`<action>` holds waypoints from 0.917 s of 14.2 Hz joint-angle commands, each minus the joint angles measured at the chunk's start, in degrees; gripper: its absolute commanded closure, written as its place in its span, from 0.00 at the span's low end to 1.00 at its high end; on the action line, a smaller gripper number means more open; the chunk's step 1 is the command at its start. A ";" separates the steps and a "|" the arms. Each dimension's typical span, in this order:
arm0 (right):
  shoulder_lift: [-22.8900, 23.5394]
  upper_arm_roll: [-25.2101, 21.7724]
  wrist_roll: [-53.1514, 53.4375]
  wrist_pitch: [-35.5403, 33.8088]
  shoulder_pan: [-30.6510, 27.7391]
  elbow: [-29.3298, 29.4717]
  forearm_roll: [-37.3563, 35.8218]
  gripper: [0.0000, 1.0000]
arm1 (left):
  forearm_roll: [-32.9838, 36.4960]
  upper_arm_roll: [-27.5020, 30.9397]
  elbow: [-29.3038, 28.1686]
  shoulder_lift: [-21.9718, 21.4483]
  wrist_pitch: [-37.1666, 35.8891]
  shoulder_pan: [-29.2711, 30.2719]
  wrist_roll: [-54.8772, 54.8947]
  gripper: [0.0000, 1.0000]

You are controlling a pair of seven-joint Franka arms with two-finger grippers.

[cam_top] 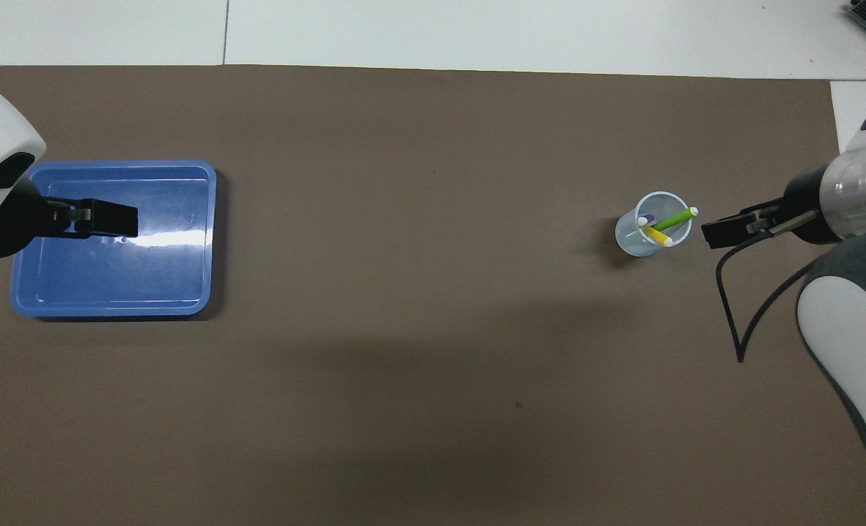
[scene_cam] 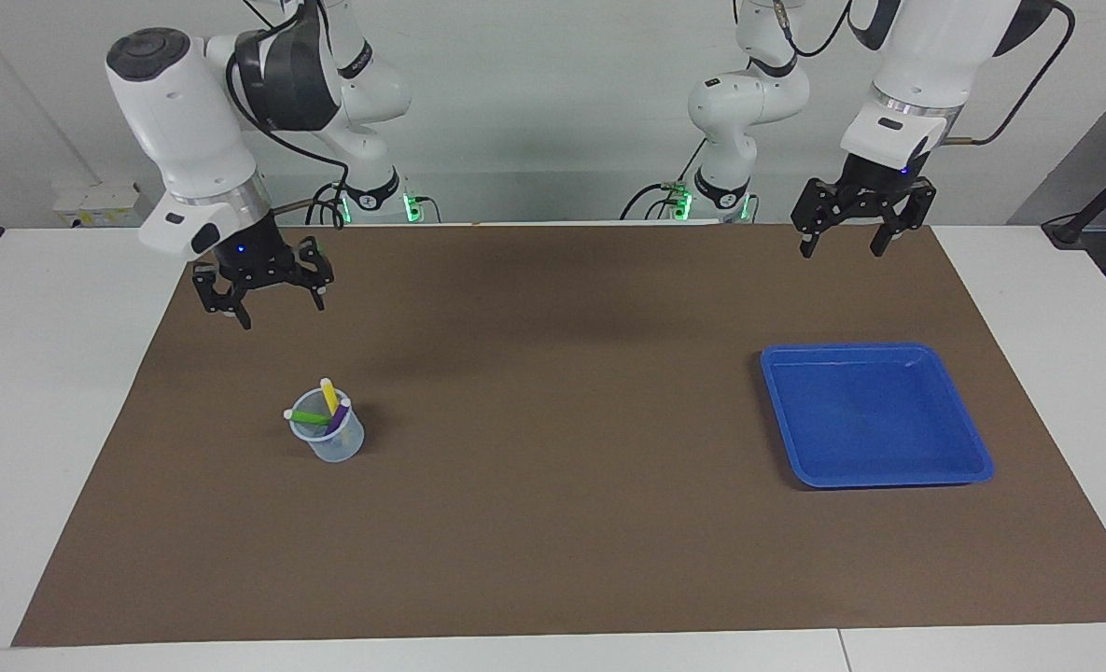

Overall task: Right arm passes pens to left for tray arrangement
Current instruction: 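Reach the right gripper down to the yellow pen in the cup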

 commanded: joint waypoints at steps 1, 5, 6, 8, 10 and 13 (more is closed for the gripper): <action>1.50 -0.21 -1.72 5.39 -1.03 -3.58 0.96 0.00 | -0.79 -0.25 -0.88 -1.31 -0.51 0.72 0.56 0.00; 5.20 -0.12 -2.34 8.74 -1.74 -3.50 0.96 0.00 | -0.79 -0.25 -0.88 -1.31 -0.51 0.72 0.57 0.00; 5.81 -0.12 -2.25 10.05 -1.74 -3.50 0.96 0.00 | -0.79 -0.25 -0.88 -1.31 -0.51 0.71 0.56 0.00; 6.61 -0.12 -2.33 11.64 -1.65 -3.50 0.96 0.00 | -0.79 -0.25 -0.97 -1.31 -0.51 0.72 0.65 0.00; 6.96 -0.12 -2.16 11.73 -1.56 -3.59 1.14 0.00 | -0.79 -0.25 -0.88 -1.31 -0.51 0.71 0.65 0.00; 8.10 -0.03 -1.90 12.87 -1.47 -3.59 1.32 0.00 | -0.79 -0.25 -0.96 -1.31 -0.51 0.71 0.74 0.00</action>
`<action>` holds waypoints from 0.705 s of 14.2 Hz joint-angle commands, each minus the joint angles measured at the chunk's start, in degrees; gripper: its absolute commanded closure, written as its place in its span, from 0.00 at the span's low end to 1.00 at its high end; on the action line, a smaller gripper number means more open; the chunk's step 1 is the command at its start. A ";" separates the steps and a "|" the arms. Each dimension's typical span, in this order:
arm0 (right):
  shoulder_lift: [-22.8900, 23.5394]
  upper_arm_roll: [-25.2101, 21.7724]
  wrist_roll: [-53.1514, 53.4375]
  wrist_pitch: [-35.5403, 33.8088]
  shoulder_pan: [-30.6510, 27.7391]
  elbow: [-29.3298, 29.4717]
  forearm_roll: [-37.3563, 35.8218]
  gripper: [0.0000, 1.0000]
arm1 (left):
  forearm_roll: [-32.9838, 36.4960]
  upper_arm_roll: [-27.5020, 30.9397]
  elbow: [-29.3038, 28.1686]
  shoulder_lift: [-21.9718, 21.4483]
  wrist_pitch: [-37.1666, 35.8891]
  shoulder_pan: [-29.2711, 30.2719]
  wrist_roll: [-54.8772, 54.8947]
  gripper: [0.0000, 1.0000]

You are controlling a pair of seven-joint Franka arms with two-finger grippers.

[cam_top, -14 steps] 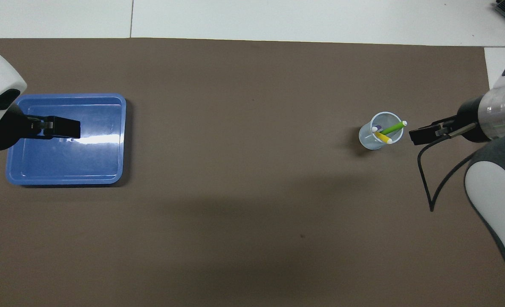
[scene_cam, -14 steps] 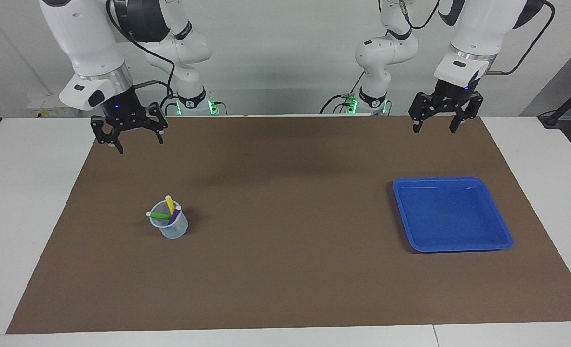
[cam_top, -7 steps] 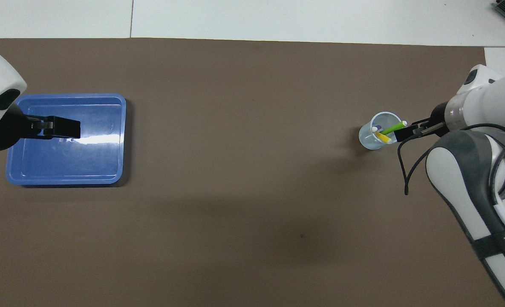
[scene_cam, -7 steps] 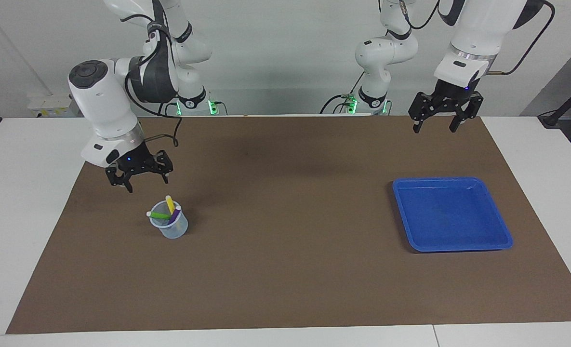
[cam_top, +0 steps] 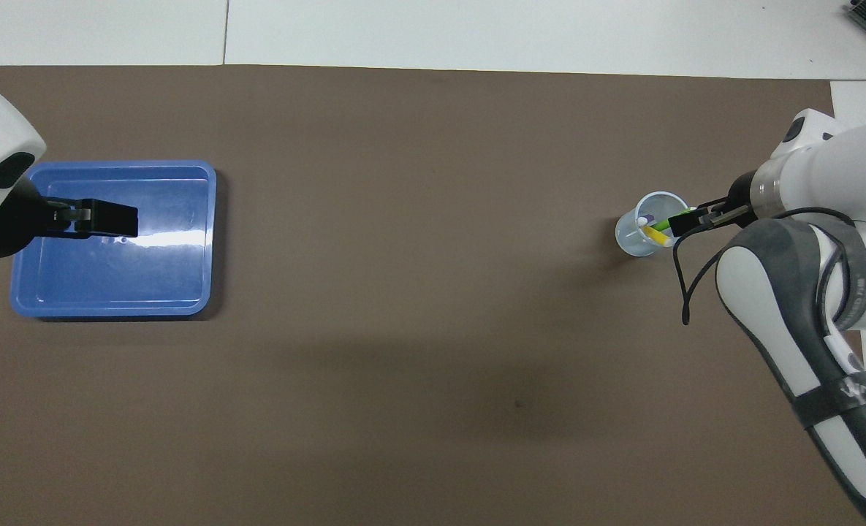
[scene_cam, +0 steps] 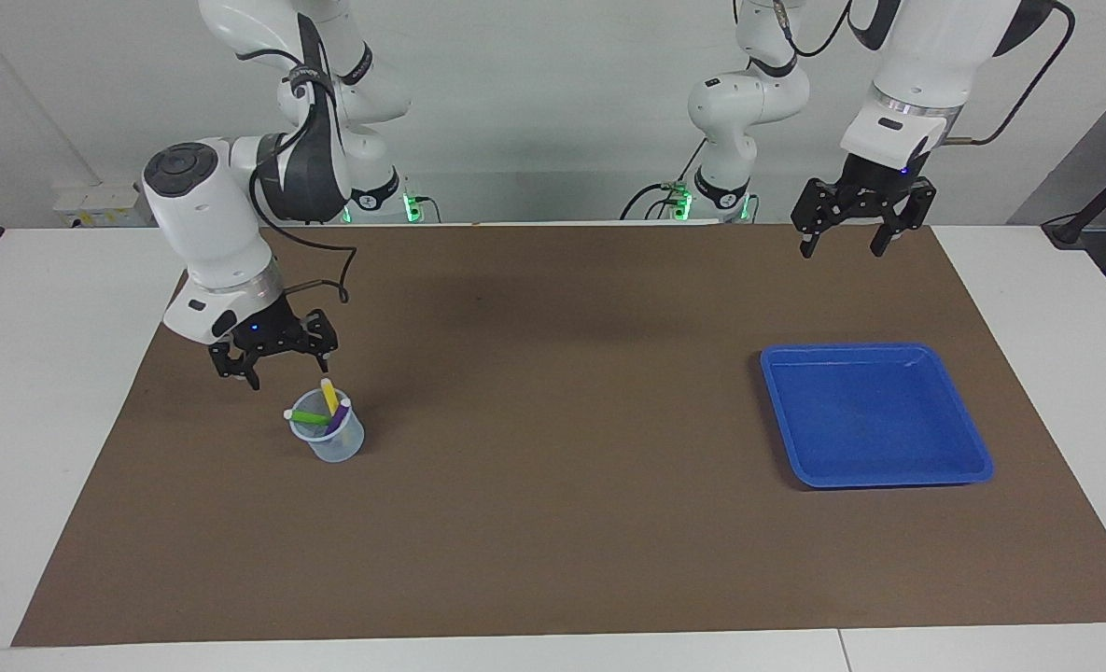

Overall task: Right arm passes pens to left for tray arrangement
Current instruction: 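Reach the right gripper down to the yellow pen in the cup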

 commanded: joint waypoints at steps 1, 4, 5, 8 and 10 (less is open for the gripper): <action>1.55 0.17 -1.09 1.92 -0.38 -0.37 1.39 0.00 | -0.79 -0.25 -0.88 -1.31 -0.51 0.71 0.74 0.00; 2.26 0.17 -0.74 2.01 0.05 -0.63 4.56 0.04 | -0.79 -0.25 -0.88 -1.31 -0.51 0.71 0.65 0.00; 2.34 0.17 -0.48 2.01 0.06 -0.72 4.65 0.07 | -0.79 -0.25 -0.88 -1.31 -0.51 0.71 0.65 0.00; 2.17 0.17 0.39 2.10 0.67 -1.95 5.00 0.13 | -0.79 -0.25 -0.88 -1.31 -0.51 0.71 0.74 0.00; 1.82 0.17 0.84 2.19 0.85 -3.09 5.00 0.16 | -0.79 -0.25 -0.96 -1.31 -0.51 0.71 0.74 0.00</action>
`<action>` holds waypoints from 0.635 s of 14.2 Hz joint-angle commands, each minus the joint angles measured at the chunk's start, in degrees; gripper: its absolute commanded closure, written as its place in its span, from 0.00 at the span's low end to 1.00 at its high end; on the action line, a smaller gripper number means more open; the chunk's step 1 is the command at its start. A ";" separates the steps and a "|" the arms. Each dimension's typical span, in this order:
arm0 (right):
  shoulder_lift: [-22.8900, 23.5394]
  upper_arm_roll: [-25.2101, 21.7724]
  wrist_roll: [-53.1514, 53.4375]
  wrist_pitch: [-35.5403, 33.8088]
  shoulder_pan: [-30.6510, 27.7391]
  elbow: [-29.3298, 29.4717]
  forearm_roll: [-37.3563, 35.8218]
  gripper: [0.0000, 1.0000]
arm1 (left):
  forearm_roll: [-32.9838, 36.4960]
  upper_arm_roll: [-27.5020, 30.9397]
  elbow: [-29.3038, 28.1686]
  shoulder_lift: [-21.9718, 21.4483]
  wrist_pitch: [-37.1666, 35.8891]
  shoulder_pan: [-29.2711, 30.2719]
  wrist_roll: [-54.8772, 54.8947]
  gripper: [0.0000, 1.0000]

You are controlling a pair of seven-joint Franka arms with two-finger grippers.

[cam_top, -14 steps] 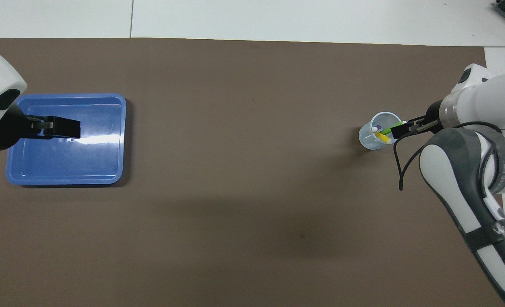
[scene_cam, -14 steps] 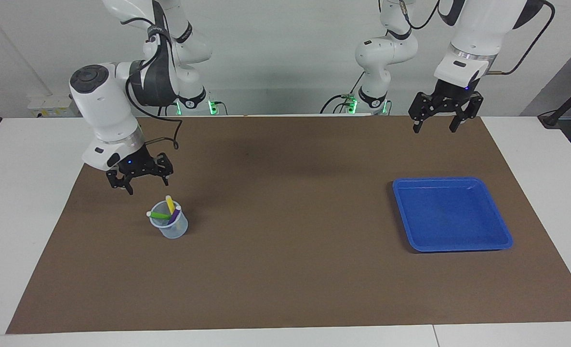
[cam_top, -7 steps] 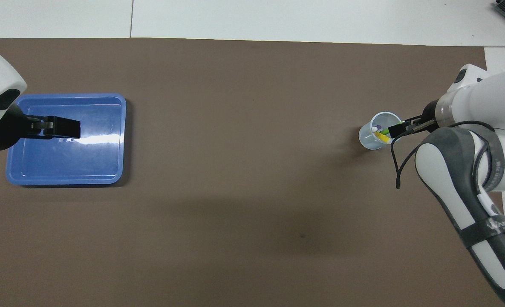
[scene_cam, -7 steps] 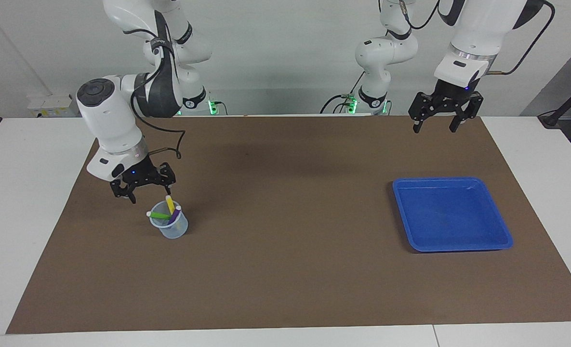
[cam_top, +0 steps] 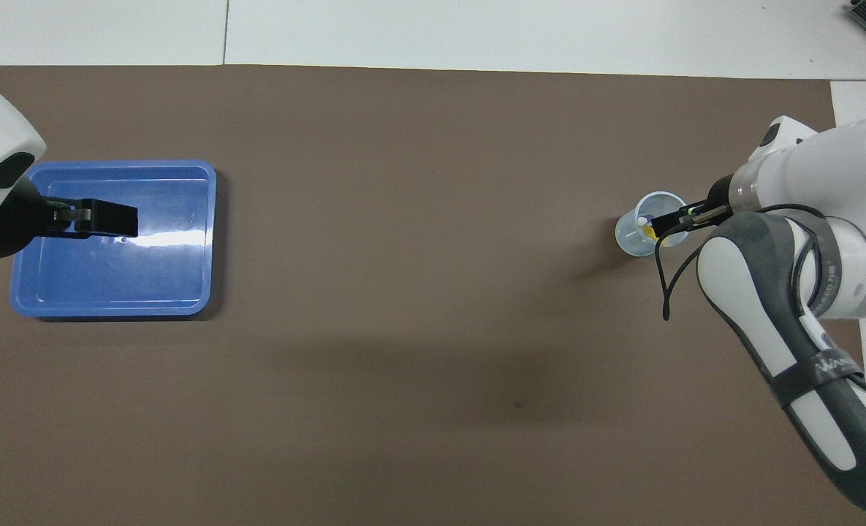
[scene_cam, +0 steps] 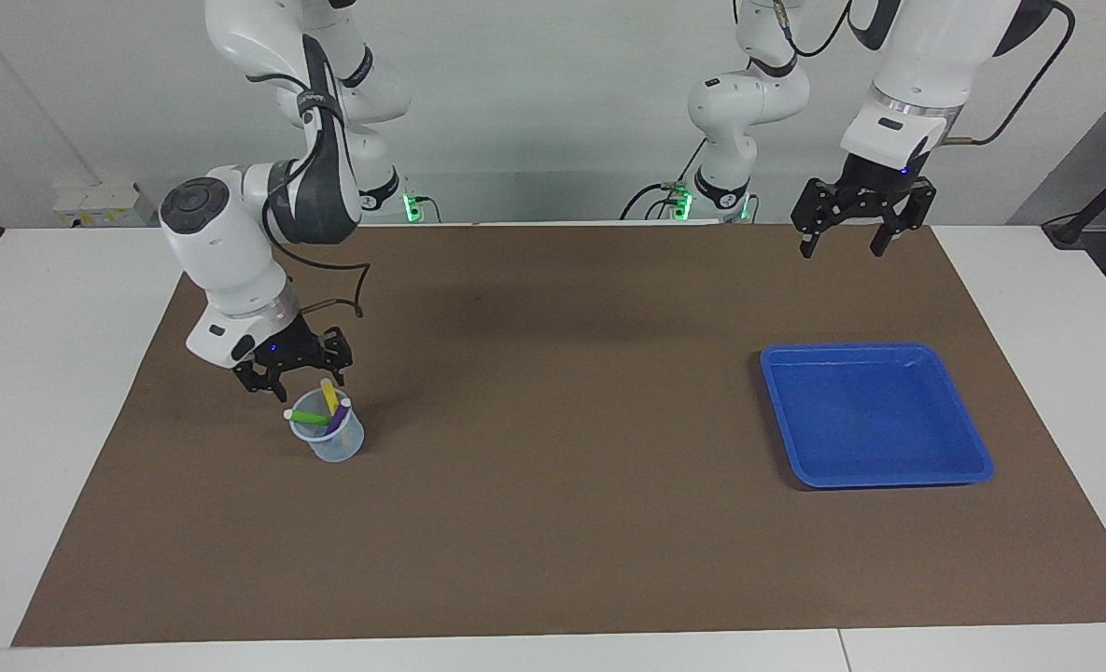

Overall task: Right arm passes pens to left for tray arrangement
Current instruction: 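Reach the right gripper down to the yellow pen in the cup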

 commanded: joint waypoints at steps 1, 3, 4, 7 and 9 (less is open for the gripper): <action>-1.09 0.07 0.52 1.33 0.15 -2.82 1.09 0.18 | -0.79 -0.25 -0.88 -1.31 -0.51 0.71 0.65 0.00; -1.36 0.07 0.52 3.34 0.15 -4.22 1.09 0.20 | -0.79 -0.25 -0.96 -1.31 -0.51 0.71 0.74 0.00; -1.36 0.07 0.43 3.70 0.06 -4.75 1.09 0.20 | -0.79 -0.25 -0.88 -1.31 -0.51 0.71 0.65 0.00; -0.83 0.07 -0.27 4.41 -0.38 -4.59 0.92 0.20 | -0.79 -0.25 -0.88 -1.31 -0.51 0.71 0.65 0.00; -0.83 0.07 -0.79 4.76 -0.47 -4.58 0.92 0.25 | -0.79 -0.25 -0.88 -1.31 -0.51 0.71 0.65 0.00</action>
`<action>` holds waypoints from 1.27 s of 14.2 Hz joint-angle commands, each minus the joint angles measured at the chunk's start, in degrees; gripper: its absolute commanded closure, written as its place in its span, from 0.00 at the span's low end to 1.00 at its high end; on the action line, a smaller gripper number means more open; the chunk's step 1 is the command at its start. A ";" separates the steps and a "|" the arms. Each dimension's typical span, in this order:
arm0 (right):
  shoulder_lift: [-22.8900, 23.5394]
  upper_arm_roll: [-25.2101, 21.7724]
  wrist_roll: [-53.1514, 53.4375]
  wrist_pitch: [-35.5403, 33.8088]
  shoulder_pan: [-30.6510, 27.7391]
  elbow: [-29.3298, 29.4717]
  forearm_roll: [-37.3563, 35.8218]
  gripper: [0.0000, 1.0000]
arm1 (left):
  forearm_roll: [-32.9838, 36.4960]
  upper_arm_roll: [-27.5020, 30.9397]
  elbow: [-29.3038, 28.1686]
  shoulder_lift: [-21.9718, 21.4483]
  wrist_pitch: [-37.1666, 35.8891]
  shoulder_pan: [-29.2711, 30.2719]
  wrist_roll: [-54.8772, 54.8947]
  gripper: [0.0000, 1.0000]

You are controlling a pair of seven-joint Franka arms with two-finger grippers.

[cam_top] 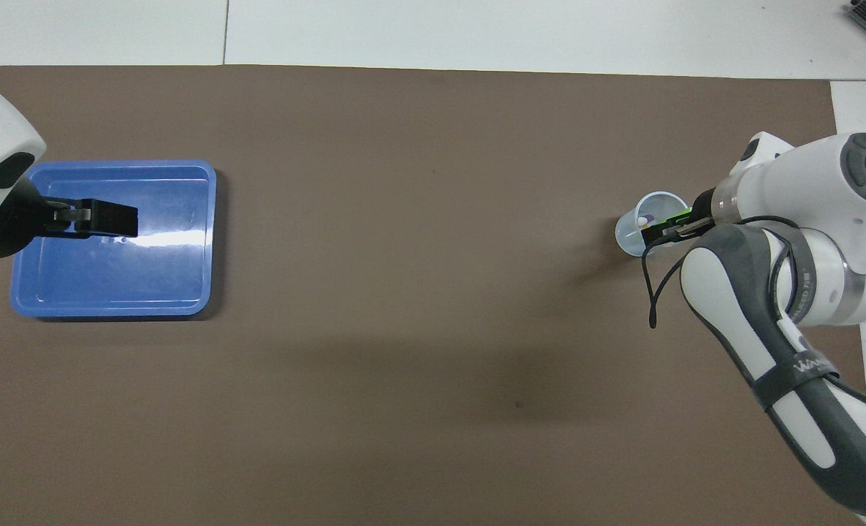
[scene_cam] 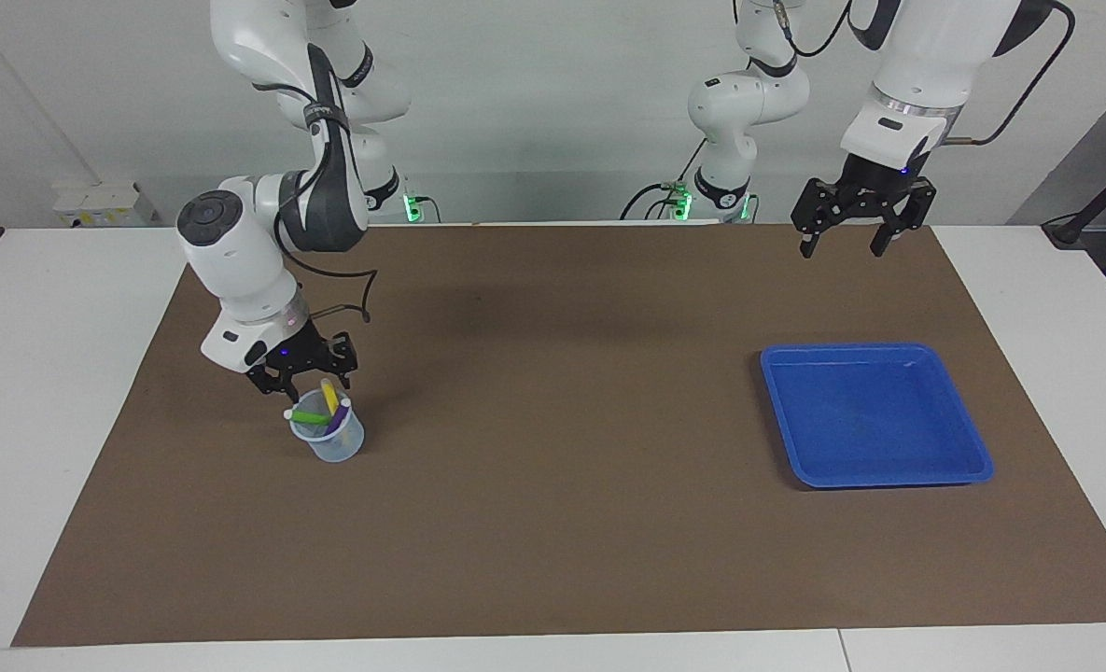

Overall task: Right arm passes pens to left for tray arrangement
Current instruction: 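Close the right gripper on the yellow pen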

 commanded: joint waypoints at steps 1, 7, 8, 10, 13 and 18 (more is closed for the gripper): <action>-0.74 0.18 -1.36 1.28 -0.44 -1.09 0.76 0.33 | -0.79 -0.25 -0.88 -1.31 -0.51 0.71 0.65 0.00; -0.82 0.18 -1.37 1.19 -0.44 -1.09 0.76 0.51 | -0.79 -0.25 -0.88 -1.31 -0.51 0.71 0.65 0.00; -0.82 0.18 -1.37 1.19 -0.44 -1.09 0.76 0.51 | -0.79 -0.25 -0.88 -1.31 -0.51 0.71 0.65 0.00; -0.82 0.18 -1.45 1.19 -0.52 -1.18 0.76 0.55 | -0.79 -0.25 -0.88 -1.31 -0.51 0.71 0.65 0.00; -0.91 0.18 -1.54 1.19 -0.52 -1.35 0.93 0.62 | -0.79 -0.25 -0.96 -1.31 -0.51 0.80 0.65 0.00; -1.09 0.18 -1.45 1.28 -0.52 -1.70 0.93 0.61 | -0.79 -0.25 -0.88 -1.31 -0.51 0.71 0.57 0.00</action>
